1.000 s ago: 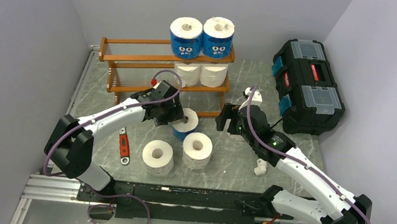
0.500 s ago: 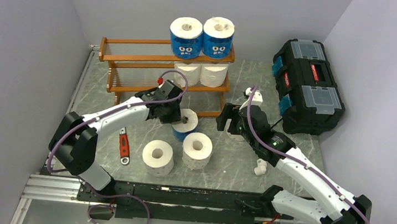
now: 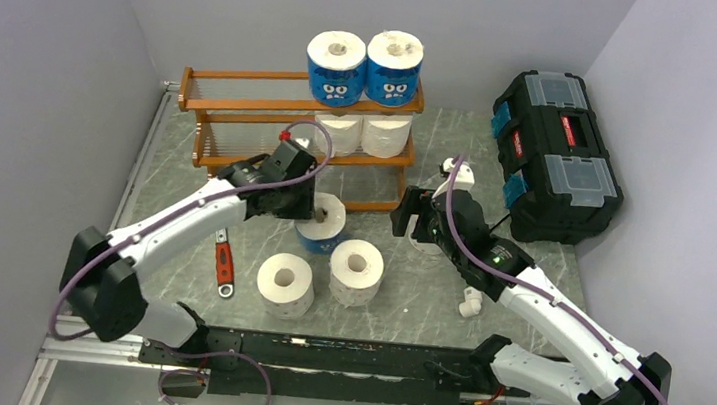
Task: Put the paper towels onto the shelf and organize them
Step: Pick up the paper towel from the center of the board.
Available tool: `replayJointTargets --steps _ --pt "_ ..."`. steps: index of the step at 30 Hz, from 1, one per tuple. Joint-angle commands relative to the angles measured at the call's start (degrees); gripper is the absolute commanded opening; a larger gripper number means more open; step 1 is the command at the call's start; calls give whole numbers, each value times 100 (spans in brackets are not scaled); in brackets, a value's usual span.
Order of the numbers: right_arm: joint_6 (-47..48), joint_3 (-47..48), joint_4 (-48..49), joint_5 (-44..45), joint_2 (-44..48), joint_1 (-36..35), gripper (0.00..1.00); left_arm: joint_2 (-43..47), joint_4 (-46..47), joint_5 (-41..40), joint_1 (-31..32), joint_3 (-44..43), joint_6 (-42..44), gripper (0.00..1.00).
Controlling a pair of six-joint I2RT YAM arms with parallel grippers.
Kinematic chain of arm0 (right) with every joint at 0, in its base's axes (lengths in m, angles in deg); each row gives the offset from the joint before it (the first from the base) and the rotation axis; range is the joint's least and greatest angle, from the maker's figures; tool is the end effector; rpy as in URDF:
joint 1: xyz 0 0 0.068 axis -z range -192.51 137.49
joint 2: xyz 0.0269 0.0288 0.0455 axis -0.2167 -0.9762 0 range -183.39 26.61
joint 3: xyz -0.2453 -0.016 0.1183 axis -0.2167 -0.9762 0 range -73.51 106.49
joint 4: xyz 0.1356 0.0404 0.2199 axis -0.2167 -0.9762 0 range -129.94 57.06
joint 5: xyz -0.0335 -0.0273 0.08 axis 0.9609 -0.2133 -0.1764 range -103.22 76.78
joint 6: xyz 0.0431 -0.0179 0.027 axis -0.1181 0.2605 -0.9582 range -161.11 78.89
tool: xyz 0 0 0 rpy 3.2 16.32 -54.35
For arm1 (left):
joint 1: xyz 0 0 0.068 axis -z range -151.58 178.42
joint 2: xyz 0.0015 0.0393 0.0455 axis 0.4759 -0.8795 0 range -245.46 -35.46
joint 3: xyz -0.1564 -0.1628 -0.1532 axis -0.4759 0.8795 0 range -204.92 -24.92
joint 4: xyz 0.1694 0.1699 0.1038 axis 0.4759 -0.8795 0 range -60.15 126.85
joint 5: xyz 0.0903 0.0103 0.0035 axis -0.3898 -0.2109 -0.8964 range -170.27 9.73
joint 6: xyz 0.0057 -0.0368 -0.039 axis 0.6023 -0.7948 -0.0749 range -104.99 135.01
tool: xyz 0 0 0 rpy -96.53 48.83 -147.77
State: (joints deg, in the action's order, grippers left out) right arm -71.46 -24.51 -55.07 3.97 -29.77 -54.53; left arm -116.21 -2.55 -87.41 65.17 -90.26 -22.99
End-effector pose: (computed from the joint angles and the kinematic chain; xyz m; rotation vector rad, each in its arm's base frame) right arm 0.1694 0.1386 0.3082 -0.0291 2.0935 0.4634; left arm 0.2372 -0.1715 0.2775 -0.0783 2.5556 -0.3654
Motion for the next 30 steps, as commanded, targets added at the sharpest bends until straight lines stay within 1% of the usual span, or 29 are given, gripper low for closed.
replayJointTargets --steps 1,5,8,12,16,19,22,25,30 --pt "181 154 309 -93 140 37 82 801 -175 -292 16 -700 602 29" --pt "263 260 306 -125 144 45 82 1072 -323 -211 -3 -1077 1061 30" --pt "284 294 278 -134 161 50 82 1109 -722 -95 -20 -1583 1429 30" --pt "331 304 265 -128 232 46 82 1291 -1093 -391 -43 -1994 1922 32" --pt "413 363 253 17 321 45 82 1586 -1048 -704 -72 -2159 2466 34" --pt "470 434 186 140 377 45 82 1760 -1077 -1097 -108 -2380 2777 34" --pt "490 383 231 158 463 45 82 1995 -812 -1452 -158 -2426 3093 36" --pt "471 325 253 106 472 45 82 2037 -618 -1427 -309 -2661 3254 36" --pt "443 266 274 43 495 45 82 1763 -383 -1247 -620 -3228 3396 36"
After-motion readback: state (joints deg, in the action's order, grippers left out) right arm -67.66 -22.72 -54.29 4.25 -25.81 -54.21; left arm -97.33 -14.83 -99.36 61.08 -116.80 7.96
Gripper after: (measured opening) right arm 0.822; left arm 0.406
